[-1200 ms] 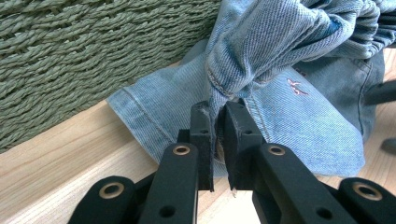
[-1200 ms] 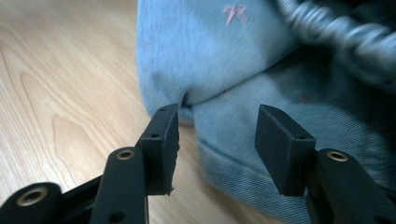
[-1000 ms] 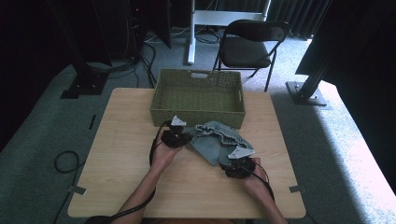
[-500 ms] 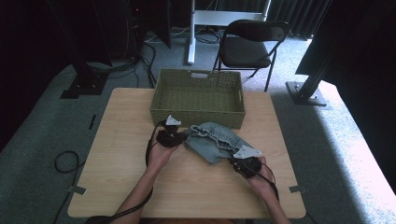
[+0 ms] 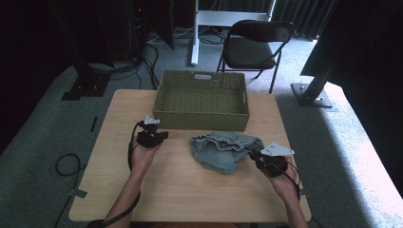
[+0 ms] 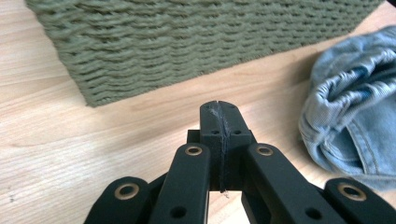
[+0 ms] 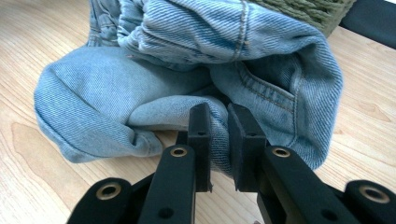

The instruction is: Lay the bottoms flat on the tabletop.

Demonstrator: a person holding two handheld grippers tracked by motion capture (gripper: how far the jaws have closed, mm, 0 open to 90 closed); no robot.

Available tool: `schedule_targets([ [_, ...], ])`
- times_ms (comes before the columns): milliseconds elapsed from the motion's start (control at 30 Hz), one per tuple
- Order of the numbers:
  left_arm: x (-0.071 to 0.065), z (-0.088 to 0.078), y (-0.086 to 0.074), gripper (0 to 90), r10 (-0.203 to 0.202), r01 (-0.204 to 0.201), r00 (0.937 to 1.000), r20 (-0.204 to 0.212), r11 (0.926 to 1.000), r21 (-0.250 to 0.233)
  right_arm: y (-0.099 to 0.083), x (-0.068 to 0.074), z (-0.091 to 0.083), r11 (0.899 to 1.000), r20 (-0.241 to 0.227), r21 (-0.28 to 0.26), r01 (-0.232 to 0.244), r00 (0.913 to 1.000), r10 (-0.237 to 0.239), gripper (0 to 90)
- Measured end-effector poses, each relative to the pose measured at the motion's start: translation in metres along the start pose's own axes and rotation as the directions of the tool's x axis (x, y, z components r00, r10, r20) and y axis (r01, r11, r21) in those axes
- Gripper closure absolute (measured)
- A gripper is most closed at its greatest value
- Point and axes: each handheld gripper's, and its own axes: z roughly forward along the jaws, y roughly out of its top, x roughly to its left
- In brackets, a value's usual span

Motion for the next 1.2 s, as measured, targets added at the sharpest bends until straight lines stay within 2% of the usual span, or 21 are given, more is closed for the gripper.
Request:
schedule_targets([
  [333,-0.017,0.013,-0.004,77.0,0.045,-0.046,0.9983,0.036,0.9986,0.027,0.005,0.002,0.002,1.0,-0.009,-0.011,0.003,1.0,-0.003,80.4],
  [400,-0.025,0.015,-0.004,75.0,0.063,-0.064,0.9958,0.067,0.9976,0.027,0.006,0.003,0.002,1.0,-0.012,-0.015,0.002,0.9999,-0.003,80.4],
  [533,-0.035,0.017,-0.004,69.6,0.084,-0.086,0.992,0.094,0.996,0.022,0.006,0.003,0.002,1.0,-0.014,-0.021,0.0,0.9999,0.0,80.4],
  [567,-0.044,0.018,-0.003,69.6,0.11,-0.113,0.9863,0.123,0.9935,0.015,0.006,0.003,0.003,1.0,-0.013,-0.023,-0.002,0.9999,0.002,80.4],
  [700,-0.064,0.017,-0.001,60.8,0.155,-0.155,0.9729,0.172,0.9879,-0.014,0.011,0.004,0.002,0.999,-0.002,-0.043,0.0,1.0,0.0,80.5],
  [767,-0.076,0.016,0.0,58.7,0.19,-0.187,0.9621,0.196,0.9818,-0.03,0.014,0.005,0.002,0.999,-0.002,-0.051,-0.001,1.0,0.001,80.5],
  [800,-0.082,0.016,0.001,57.6,0.204,-0.202,0.9539,0.22,0.9788,-0.033,0.015,0.004,0.002,0.999,-0.008,-0.054,-0.005,1.0,0.005,80.5],
  [867,-0.095,0.016,0.002,55.2,0.247,-0.246,0.9349,0.255,0.9685,-0.035,0.017,0.004,0.002,0.998,-0.013,-0.06,-0.009,0.9999,0.008,80.5],
  [933,-0.108,0.016,0.002,53.4,0.283,-0.282,0.9128,0.294,0.9583,-0.048,0.019,0.005,0.002,0.998,-0.01,-0.064,-0.008,0.9999,0.008,80.5],
  [1000,-0.12,0.016,0.003,50.0,0.308,-0.305,0.8928,0.328,0.9502,-0.062,0.02,0.005,0.002,0.997,-0.008,-0.07,-0.009,0.9999,0.008,80.5],
  [1033,-0.126,0.016,0.003,48.5,0.324,-0.32,0.8807,0.345,0.9448,-0.071,0.02,0.005,0.001,0.997,-0.006,-0.074,-0.011,0.9999,0.01,80.5],
  [1067,-0.132,0.016,0.003,46.9,0.338,-0.331,0.8717,0.355,0.9402,-0.082,0.021,0.005,0.001,0.997,-0.007,-0.076,-0.012,0.9999,0.011,80.5],
  [1100,-0.136,0.016,0.004,45.4,0.345,-0.336,0.8648,0.365,0.9376,-0.089,0.021,0.005,0.001,0.997,-0.007,-0.077,-0.014,0.9999,0.014,80.5],
  [1133,-0.136,0.016,0.004,43.3,0.345,-0.336,0.8648,0.365,0.9376,-0.089,0.021,0.005,0.001,0.997,-0.007,-0.077,-0.014,0.9999,0.014,80.5],
  [1167,-0.149,0.016,0.004,43.3,0.375,-0.361,0.8376,0.397,0.9258,-0.113,0.022,0.005,0.001,0.997,-0.007,-0.078,-0.014,0.9999,0.014,80.5],
  [1200,-0.155,0.016,0.003,40.3,0.391,-0.374,0.8257,0.407,0.9191,-0.123,0.022,0.006,0.002,0.997,-0.01,-0.078,-0.014,0.9999,0.013,80.5],
])
